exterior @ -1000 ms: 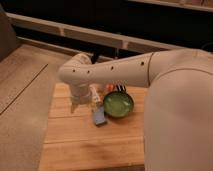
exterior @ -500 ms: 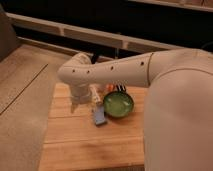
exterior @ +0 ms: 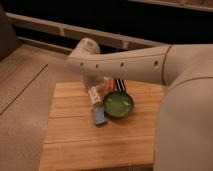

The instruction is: Place the ceramic cup in the ceramic bowl

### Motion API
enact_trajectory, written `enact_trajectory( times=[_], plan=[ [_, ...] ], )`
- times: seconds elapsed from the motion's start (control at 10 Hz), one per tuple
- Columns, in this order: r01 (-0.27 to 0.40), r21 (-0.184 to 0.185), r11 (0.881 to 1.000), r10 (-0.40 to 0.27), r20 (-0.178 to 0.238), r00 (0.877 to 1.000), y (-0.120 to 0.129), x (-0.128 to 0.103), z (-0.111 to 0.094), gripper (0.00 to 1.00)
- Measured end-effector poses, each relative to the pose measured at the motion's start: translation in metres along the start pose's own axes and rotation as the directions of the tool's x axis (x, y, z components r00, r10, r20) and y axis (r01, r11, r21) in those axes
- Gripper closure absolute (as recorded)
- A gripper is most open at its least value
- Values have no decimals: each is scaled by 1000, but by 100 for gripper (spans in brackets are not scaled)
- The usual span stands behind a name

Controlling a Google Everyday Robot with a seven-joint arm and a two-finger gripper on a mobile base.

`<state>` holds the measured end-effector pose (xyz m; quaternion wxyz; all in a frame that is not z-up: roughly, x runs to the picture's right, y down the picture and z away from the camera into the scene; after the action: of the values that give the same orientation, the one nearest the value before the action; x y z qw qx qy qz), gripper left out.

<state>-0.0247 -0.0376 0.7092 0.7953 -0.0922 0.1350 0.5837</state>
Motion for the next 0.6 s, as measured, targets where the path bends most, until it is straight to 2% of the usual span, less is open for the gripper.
enact_trajectory(
  times=[0.2,0.3,0.6],
  plan=[
    [54,43,998,-59,105,993,-44,-27,-20,35],
    [63,47,997,-68,116,991,-47,-30,-23,35],
    [60,43,997,-65,117,991,-42,-28,-23,35]
  ],
)
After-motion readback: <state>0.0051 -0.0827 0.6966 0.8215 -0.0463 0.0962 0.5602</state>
